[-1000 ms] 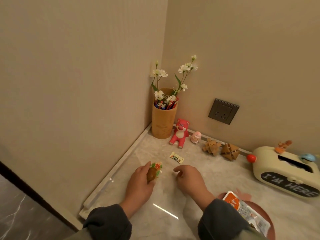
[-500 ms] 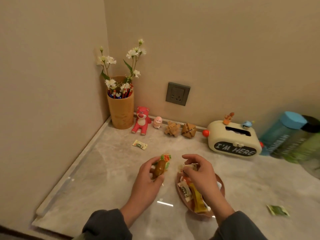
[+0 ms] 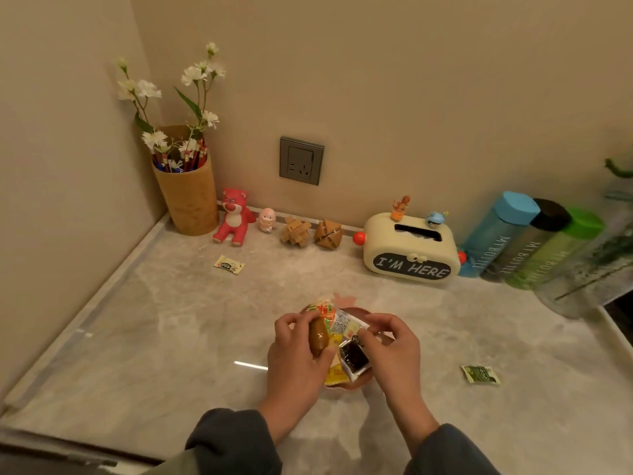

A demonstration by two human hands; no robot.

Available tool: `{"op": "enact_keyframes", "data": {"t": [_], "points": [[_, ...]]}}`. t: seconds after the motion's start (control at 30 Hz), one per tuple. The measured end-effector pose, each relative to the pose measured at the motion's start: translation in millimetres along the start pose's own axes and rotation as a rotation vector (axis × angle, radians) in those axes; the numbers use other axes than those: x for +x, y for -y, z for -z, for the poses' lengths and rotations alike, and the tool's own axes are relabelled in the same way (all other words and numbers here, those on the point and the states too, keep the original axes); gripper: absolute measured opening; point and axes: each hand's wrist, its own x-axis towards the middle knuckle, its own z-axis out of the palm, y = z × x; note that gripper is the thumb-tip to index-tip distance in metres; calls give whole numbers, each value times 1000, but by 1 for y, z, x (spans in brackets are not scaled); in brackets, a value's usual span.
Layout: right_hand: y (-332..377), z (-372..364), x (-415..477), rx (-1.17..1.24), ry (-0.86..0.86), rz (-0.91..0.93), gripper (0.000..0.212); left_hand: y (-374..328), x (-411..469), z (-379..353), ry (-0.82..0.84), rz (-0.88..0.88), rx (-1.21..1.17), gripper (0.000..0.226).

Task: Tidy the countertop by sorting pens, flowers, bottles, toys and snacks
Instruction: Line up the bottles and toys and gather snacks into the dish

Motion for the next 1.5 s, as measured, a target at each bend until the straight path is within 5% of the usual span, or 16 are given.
{"op": "enact_keyframes", "data": {"t": [0.17, 0.33, 0.97, 1.2, 1.37, 1.5], "points": [[-10, -2, 5, -26, 78, -23, 23, -1, -3, -9, -33, 20, 175, 42], [-12, -6, 11, -85, 98, 41, 26, 3, 5, -4, -78, 53, 98, 27], [31, -114, 39, -339, 483, 234, 24, 65, 111, 99, -26, 31, 199, 44], [32, -152, 49, -354, 460, 146, 34, 94, 153, 116, 121, -14, 423, 53], [30, -161, 53, -355, 422, 108, 33, 103, 161, 115, -18, -116, 527, 42], [31, -160, 50, -308, 380, 114, 31, 98, 159, 110, 29, -112, 522, 35]]}}
